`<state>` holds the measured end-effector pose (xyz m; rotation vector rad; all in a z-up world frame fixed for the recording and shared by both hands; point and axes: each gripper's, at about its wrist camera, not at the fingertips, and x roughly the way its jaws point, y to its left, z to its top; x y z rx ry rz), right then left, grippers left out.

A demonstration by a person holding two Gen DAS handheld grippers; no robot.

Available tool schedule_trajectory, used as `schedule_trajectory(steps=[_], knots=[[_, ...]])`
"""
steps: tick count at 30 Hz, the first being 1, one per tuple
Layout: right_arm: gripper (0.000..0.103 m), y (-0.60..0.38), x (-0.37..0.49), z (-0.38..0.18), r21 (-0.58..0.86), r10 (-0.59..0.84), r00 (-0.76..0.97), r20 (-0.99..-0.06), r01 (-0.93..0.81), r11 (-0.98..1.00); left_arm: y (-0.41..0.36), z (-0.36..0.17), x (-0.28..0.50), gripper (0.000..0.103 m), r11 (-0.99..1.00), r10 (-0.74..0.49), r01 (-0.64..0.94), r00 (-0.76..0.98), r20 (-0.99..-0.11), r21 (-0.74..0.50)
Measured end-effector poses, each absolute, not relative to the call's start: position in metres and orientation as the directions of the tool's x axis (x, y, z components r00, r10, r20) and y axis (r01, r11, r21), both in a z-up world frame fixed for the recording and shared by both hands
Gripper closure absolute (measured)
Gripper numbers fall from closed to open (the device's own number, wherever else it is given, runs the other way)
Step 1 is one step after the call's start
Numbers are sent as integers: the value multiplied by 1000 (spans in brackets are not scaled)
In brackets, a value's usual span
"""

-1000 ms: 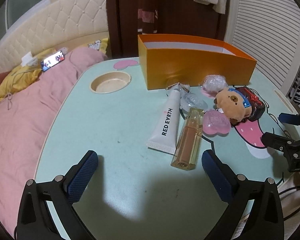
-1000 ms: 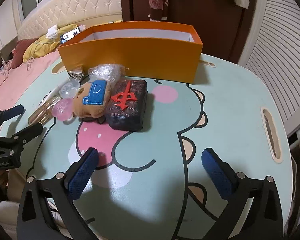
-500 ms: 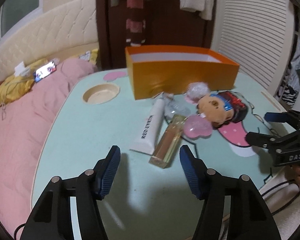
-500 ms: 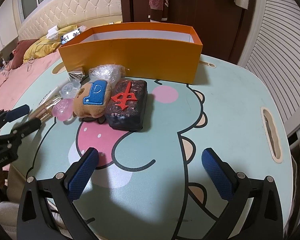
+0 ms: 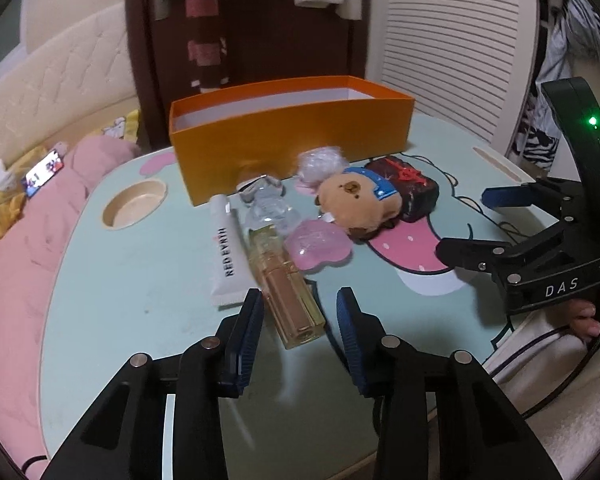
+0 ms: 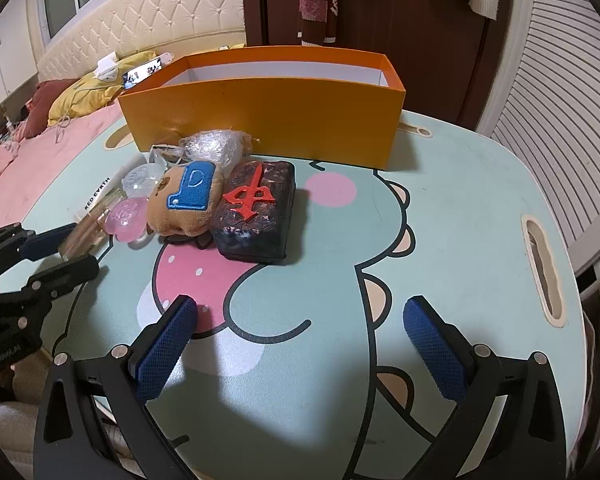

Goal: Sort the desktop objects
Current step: 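Grasp the perfume bottle with left gripper while right gripper grasps the dark red box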

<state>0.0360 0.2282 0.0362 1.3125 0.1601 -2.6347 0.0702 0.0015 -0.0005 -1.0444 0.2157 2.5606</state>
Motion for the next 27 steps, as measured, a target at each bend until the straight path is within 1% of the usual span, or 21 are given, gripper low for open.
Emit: schedule_trajectory(steps=[4,6,7,8,9,13,15,16,19,21,22,23,27], knots=[[0,228,36,36,-10,-125,-591,-797,220,-975,-1,-1,54,67,-932,262,-362,-660,-704,-7],[0,229,36,36,-10,-125,-591,-797,221,-975,0,-1,48,69,-933,259,-359,-660,-705,-6],[0,229,36,36,-10,-125,-591,-797,220,-975,1,-1,46,78,-932,258,-362,-661,-705,-3],[0,229,36,36,-10,-126,-591,-797,220,-975,1,-1,46,85,-932,257,-362,-662,-704,0],[0,229,36,35,-10,-126,-591,-797,220,-975,0,-1,47,87,-932,257,-361,-664,-702,0],[0,229,36,36,-5,-129,-591,-796,220,-975,-4,-1,51,87,-935,262,-353,-673,-692,-11],[0,230,36,39,31,-164,-591,-790,228,-973,-6,-2,53,87,-937,260,-348,-678,-688,-11],[1,230,37,42,43,-178,-601,-779,232,-972,-5,-2,53,87,-938,258,-347,-680,-686,-9],[1,228,37,52,17,-157,-658,-736,213,-977,-6,-2,53,87,-938,258,-347,-683,-683,-7],[5,227,33,56,7,-143,-675,-724,200,-980,-6,-2,52,87,-938,258,-347,-684,-682,-7],[11,227,29,56,11,-141,-670,-729,194,-981,-7,-2,52,87,-938,258,-346,-685,-682,-7],[14,227,24,55,16,-138,-662,-737,187,-982,-7,-2,52,87,-938,258,-346,-685,-681,-7],[22,231,13,51,52,-142,-649,-747,157,-986,-8,-3,51,87,-939,260,-344,-687,-678,-12]])
